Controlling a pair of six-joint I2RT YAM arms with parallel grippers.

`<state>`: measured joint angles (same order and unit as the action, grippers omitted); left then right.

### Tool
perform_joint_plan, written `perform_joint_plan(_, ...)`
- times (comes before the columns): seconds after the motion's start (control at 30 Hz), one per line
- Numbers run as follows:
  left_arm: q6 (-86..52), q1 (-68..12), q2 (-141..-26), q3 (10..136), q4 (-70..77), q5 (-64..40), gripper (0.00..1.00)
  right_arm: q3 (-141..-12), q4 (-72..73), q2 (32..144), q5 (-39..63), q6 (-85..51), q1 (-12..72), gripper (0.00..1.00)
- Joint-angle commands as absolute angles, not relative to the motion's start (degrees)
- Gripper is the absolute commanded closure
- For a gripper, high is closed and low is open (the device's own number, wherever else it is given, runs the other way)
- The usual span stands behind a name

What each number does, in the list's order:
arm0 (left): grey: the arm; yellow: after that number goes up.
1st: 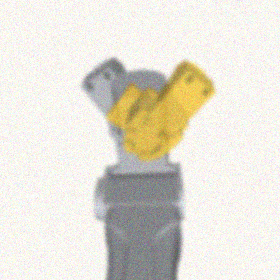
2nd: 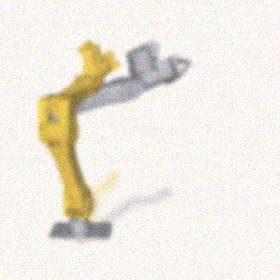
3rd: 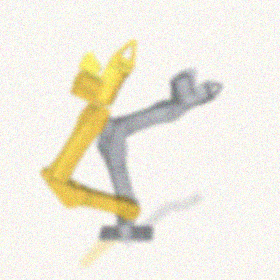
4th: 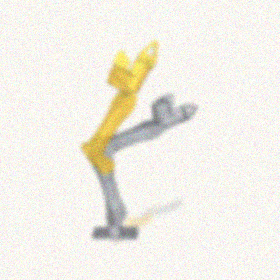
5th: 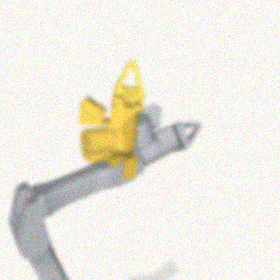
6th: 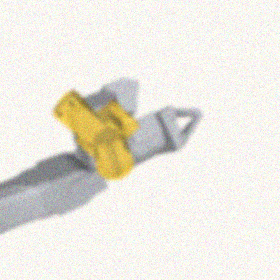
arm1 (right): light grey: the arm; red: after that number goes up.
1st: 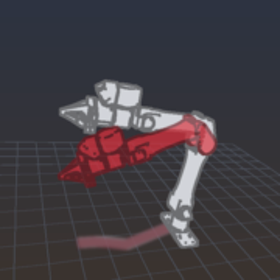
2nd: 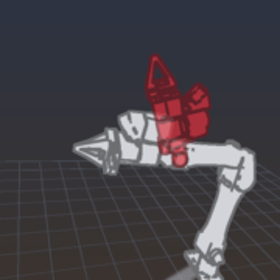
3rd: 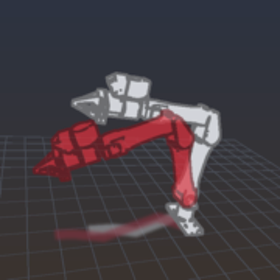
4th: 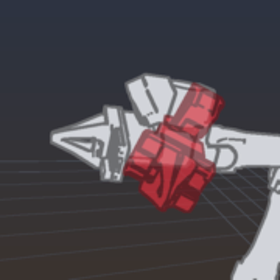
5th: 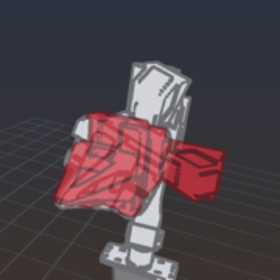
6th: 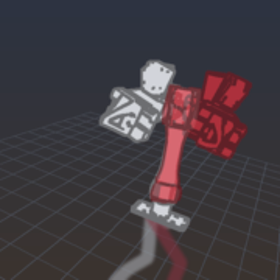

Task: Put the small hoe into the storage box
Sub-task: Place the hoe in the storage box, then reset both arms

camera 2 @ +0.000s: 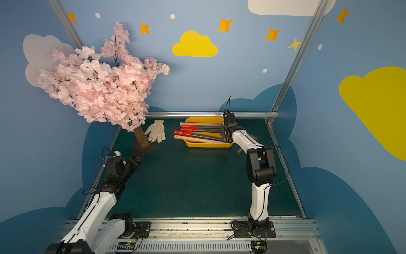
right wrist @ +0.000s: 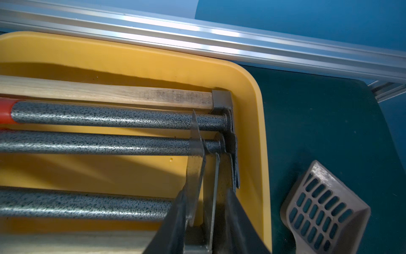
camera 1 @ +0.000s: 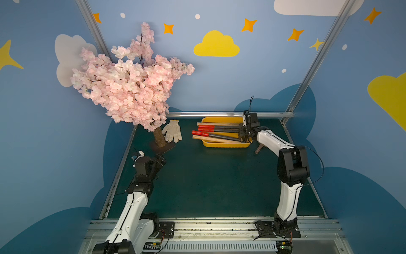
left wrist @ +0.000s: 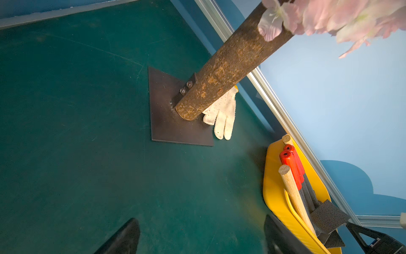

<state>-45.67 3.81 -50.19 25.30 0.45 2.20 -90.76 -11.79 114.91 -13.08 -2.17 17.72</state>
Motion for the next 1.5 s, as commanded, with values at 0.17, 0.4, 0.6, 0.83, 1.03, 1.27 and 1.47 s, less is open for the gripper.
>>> perform_joint_plan(0.17,-35.27,4.05,-51.64,26.78,2.34,6.02,0.08,-80.63,-9.24,98.83,-16.72,-2.26,17.75,0.45)
perform_joint_plan(0.4,-26.62,4.20,-59.17,27.00,8.26,13.24,0.00,-65.81,-10.82,87.47,-21.95,-7.31,13.56,0.07)
perform_joint_plan(0.6,-18.39,4.11,-68.92,24.38,22.46,19.22,0.00,-50.46,-1.46,84.54,-25.54,-7.59,8.27,0.07)
perform_joint_plan(0.83,-12.75,4.02,-78.62,24.18,32.95,17.44,0.00,-34.12,24.20,84.91,-22.87,-4.43,5.70,0.07)
perform_joint_plan(1.03,-8.37,3.70,-82.30,19.64,47.84,13.22,0.00,-32.91,26.13,85.47,-16.72,-3.05,5.45,0.07)
perform_joint_plan(1.27,0.57,0.86,-90.00,18.82,57.60,0.51,0.00,-27.93,31.45,82.78,-13.62,0.00,6.03,0.07)
perform_joint_plan(1.47,-0.65,1.23,-90.30,20.64,54.91,2.57,0.00,-21.80,50.00,87.67,-15.32,0.02,6.55,0.07)
